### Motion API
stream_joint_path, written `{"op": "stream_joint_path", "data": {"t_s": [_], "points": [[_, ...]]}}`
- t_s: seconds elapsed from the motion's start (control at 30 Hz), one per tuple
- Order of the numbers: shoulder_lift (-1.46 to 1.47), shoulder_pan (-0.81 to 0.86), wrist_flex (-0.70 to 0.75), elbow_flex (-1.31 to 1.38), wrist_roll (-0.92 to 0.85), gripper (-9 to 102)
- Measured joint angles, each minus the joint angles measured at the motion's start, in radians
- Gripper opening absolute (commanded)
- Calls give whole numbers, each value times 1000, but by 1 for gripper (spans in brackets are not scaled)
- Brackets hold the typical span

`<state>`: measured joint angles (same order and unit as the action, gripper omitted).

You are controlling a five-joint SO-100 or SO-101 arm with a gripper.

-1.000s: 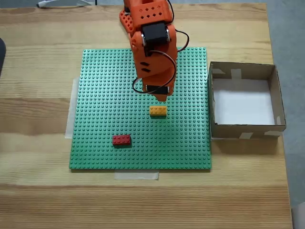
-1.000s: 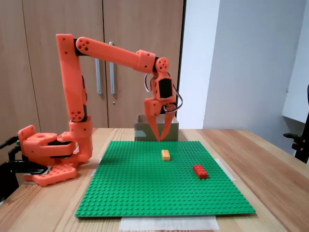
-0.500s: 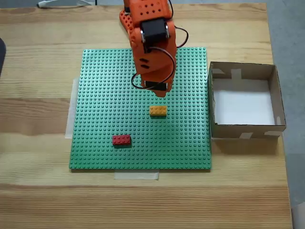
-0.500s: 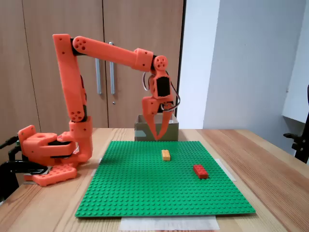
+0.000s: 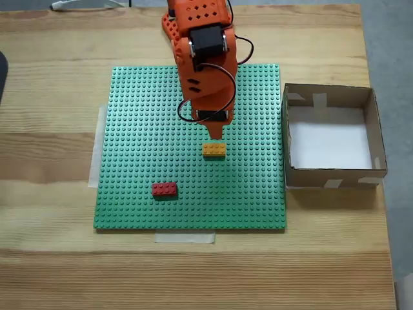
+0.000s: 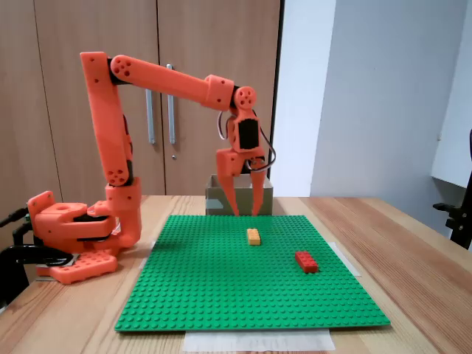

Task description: Pick the yellow lego block and put it in the box.

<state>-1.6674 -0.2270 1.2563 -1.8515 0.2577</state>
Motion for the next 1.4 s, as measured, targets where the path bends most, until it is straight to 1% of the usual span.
{"op": "stream_joint_path", "data": {"t_s": [0.1,0.2,0.73,1.13,1.27,1.4], "points": [[-2,6,-28,-29,-5,25],[-2,11,-54,-49,-6,25],[26,18,-199,-110,-32,23],[95,31,-219,-110,-66,25],[114,34,-235,-110,-77,24],[124,31,-252,-110,-87,20]]}}
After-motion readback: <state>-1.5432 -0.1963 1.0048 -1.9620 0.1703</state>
